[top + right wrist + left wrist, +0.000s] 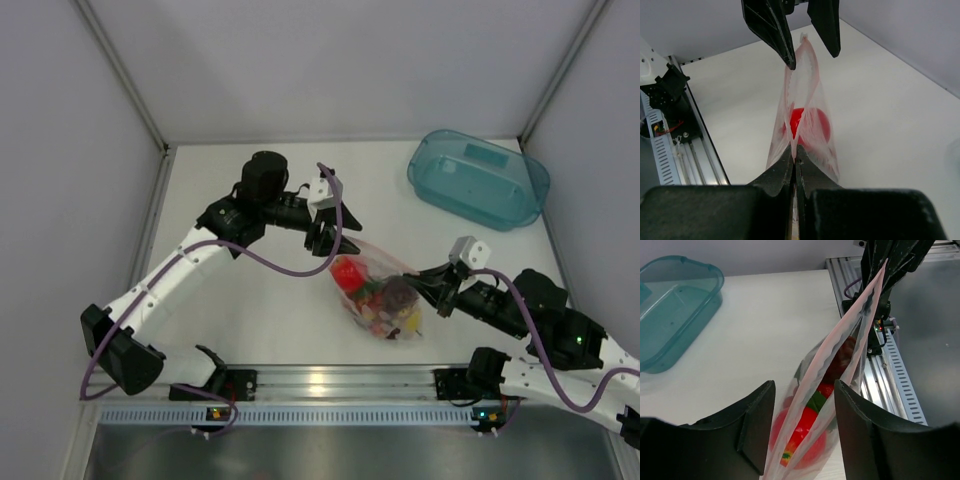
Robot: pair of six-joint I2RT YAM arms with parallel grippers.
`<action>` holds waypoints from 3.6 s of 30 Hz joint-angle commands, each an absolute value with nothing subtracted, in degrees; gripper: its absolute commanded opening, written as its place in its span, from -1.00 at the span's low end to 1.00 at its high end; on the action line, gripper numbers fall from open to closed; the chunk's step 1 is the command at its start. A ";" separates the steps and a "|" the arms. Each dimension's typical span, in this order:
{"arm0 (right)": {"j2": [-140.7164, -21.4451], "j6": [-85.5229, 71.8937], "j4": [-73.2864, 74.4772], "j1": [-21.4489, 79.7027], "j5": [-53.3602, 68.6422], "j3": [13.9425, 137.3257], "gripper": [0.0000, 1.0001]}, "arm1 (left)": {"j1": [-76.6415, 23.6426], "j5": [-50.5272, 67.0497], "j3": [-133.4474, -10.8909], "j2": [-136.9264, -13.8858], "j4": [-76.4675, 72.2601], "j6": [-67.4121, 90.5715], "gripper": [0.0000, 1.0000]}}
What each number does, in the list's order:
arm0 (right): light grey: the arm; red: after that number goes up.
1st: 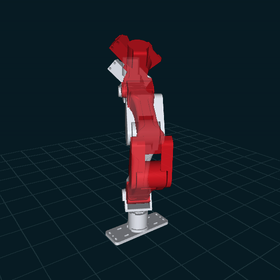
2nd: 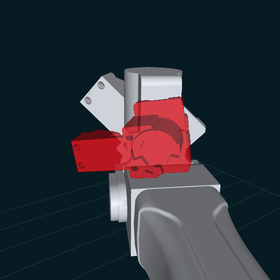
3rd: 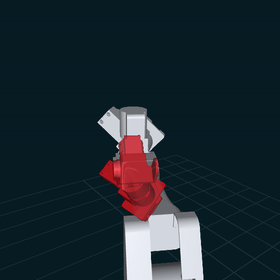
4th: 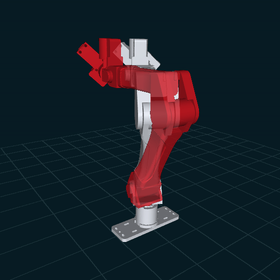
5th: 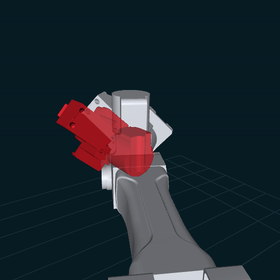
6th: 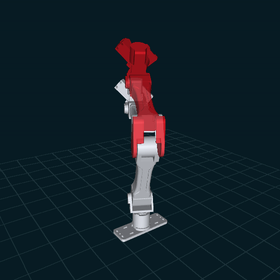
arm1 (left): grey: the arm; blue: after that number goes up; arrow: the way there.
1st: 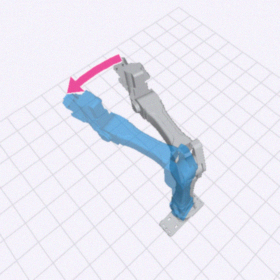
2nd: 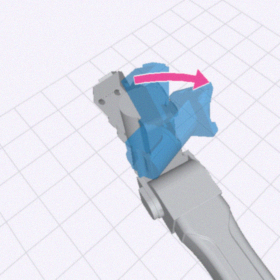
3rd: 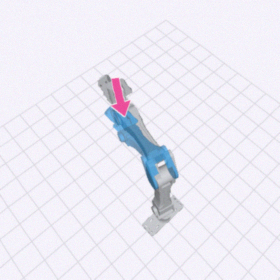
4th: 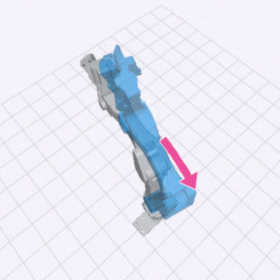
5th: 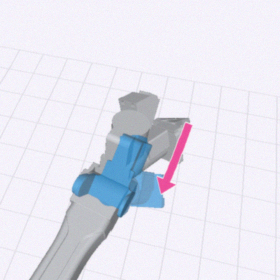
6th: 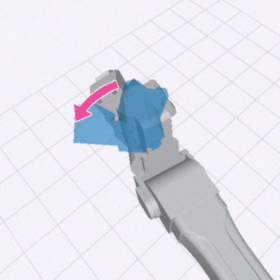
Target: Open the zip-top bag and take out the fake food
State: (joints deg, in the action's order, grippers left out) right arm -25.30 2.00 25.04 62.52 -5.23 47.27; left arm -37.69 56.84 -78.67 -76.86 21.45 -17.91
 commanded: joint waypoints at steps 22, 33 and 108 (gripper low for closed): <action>-30.65 4.57 17.05 63.28 -12.29 50.18 -0.90 | -38.06 50.21 -80.94 -76.82 21.53 -14.26 -1.00; -48.86 -17.98 26.28 62.32 -35.59 66.53 -0.37 | -38.06 3.81 -88.33 -76.64 21.62 9.03 -1.00; -52.64 -26.99 27.06 29.09 -1.24 49.65 -0.70 | -48.59 -19.15 -75.31 -74.17 9.05 24.17 -1.00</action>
